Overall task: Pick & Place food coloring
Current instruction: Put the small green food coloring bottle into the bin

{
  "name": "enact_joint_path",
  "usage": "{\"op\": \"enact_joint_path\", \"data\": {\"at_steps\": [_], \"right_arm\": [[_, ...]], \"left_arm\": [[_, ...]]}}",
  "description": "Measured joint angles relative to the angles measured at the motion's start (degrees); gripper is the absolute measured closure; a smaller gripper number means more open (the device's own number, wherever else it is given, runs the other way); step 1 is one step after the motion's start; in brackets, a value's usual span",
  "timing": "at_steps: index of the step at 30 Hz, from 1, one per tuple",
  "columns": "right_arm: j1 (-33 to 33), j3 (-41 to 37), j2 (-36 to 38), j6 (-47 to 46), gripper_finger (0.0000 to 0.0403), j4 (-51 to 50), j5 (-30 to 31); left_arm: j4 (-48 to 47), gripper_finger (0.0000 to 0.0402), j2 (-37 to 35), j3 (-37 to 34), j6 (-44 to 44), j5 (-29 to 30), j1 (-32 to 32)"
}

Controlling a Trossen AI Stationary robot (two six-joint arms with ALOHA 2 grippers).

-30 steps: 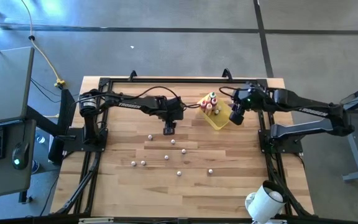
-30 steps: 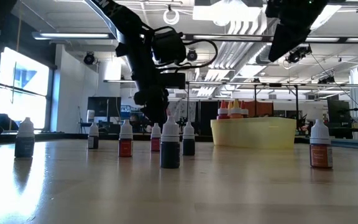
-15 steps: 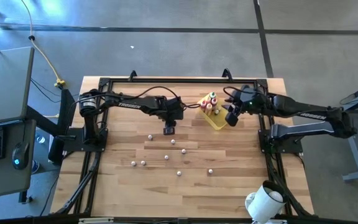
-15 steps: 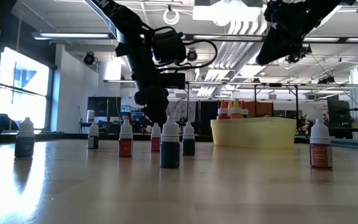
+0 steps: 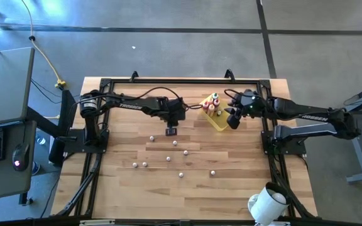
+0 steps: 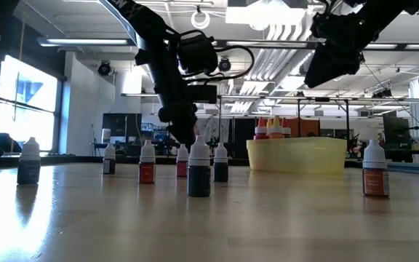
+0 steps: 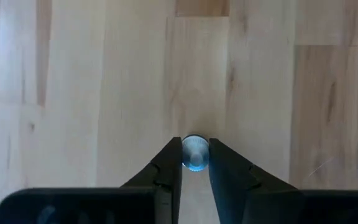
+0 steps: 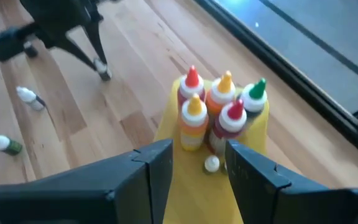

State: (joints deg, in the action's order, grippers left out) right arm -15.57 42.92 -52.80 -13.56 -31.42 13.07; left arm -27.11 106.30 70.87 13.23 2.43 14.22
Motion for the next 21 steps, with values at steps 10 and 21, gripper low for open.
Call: {"op": "enact_joint_path", "data": {"at_steps": [10,21], "right_arm": [[0.0,0.0,2.3,-5.1,0.0263,-7.5,-5.3],[0.0,0.0,11.3,-16.0,0.0263,-20.1,5.9]], "left_arm": [[-2.0,0.0345,-0.1,2.4,-0.5,-1.0,-0.2],[-7.4,0.0345,1.8,22.0,1.6,-4.1,-1.4]]}}
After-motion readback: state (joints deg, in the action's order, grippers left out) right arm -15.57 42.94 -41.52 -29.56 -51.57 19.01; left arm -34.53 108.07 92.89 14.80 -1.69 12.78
